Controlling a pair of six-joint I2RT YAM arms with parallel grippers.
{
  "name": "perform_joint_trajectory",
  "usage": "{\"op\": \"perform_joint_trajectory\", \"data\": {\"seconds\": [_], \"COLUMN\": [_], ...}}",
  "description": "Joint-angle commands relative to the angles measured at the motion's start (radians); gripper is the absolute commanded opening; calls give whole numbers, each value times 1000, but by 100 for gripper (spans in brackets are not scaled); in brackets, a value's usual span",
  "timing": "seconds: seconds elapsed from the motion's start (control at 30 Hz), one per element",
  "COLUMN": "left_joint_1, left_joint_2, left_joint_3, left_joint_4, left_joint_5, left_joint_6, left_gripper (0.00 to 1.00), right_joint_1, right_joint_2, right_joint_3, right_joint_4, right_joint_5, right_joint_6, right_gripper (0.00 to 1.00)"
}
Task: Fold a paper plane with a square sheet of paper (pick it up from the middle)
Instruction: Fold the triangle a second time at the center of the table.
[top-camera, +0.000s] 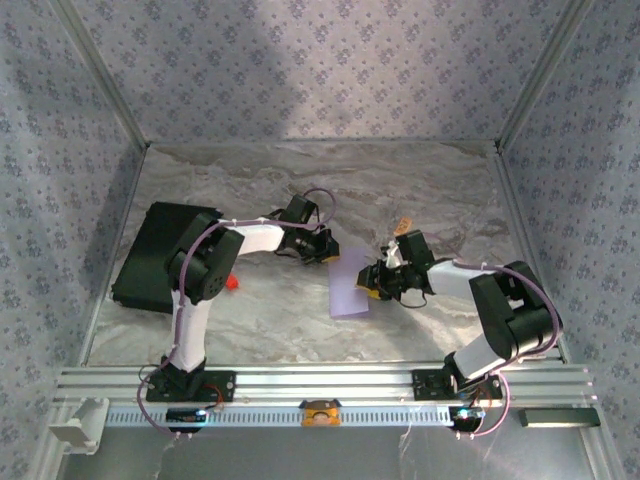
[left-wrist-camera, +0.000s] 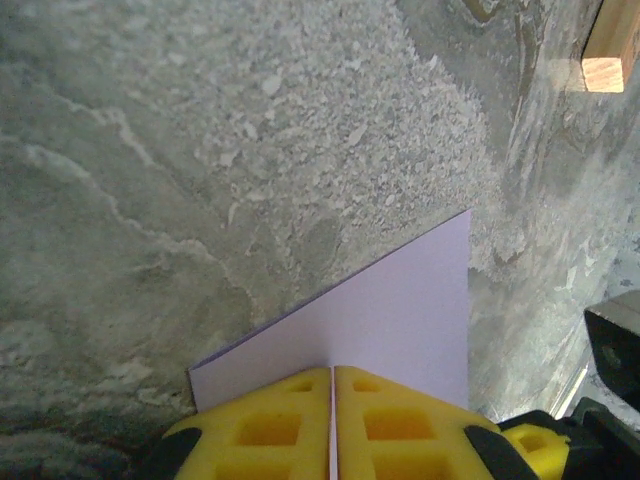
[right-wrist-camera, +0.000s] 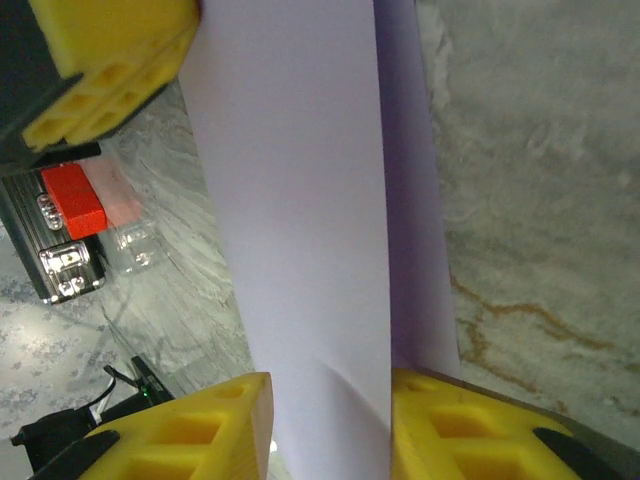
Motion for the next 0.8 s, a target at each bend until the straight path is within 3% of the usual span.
{"op": "perform_joint_trajectory", "data": {"seconds": [0.0,0.27,0.47,0.77], "left_joint_1": [-17,-28,-31,-43], "left_joint_2": [15,-29,-129,-307], "left_joint_3": [12,30,13,-92], "left_joint_4": [-61,-79,-88,-79], "left_joint_5": [18,11,-29,-149], "left_joint_6": [30,46,81,135], "left_gripper": [13,24,41,46], "right_joint_1": [-17,-23,-26,-33], "right_joint_2": [22,64,69,71], "right_joint_3": [25,23,17,21], "right_joint_4": [-9,42,65,89], "right_joint_5": [-39,-70,-70,-39], "right_joint_6": [-44,-33,-16,26], "right_gripper": [32,24,15,7]}}
